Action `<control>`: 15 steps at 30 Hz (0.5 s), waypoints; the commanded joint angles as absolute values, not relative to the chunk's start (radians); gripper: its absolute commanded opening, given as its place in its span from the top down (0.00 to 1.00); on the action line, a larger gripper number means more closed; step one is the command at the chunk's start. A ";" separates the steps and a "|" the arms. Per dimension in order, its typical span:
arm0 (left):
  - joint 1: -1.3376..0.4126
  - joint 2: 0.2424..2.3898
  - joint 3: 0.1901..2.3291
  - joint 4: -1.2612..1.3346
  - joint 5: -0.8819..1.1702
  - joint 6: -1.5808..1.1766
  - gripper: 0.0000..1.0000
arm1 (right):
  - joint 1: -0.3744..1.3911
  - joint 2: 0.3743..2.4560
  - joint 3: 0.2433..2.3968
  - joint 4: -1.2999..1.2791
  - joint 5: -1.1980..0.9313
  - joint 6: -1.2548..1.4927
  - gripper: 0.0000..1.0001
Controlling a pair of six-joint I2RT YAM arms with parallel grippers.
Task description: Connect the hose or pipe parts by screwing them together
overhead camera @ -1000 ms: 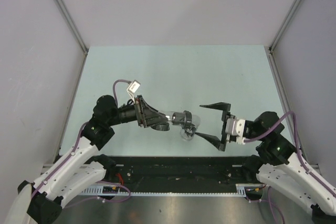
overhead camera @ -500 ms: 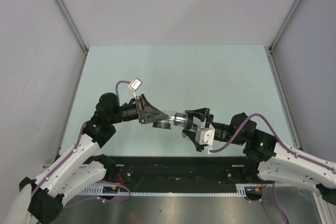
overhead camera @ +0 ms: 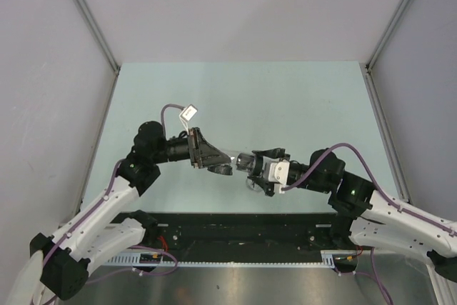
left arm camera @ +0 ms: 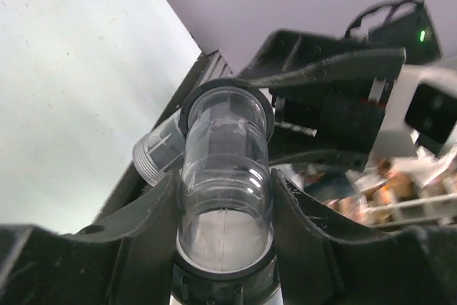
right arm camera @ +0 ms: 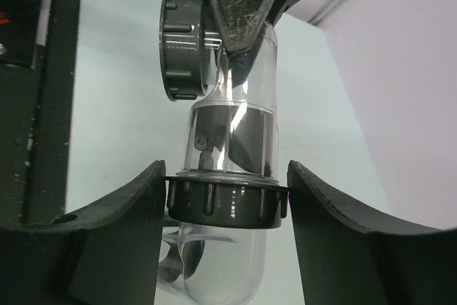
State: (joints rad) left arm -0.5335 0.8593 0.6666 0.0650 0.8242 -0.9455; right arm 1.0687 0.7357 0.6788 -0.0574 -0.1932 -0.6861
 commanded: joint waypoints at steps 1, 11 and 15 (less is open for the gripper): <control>-0.557 0.830 0.743 0.186 0.925 -0.616 1.00 | 0.994 0.775 0.761 -0.084 -0.392 -0.499 0.87; -0.603 0.816 0.667 0.186 0.937 0.044 1.00 | 0.749 0.882 0.805 -0.066 -0.860 -0.131 0.93; -0.600 0.836 0.667 0.184 0.882 0.081 1.00 | 0.719 0.870 0.805 -0.060 -0.836 -0.054 0.82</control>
State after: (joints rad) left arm -0.5934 0.8349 0.6647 0.0986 0.9245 -0.1200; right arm 0.7387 0.8909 0.7620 -0.1234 -0.7662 -0.2295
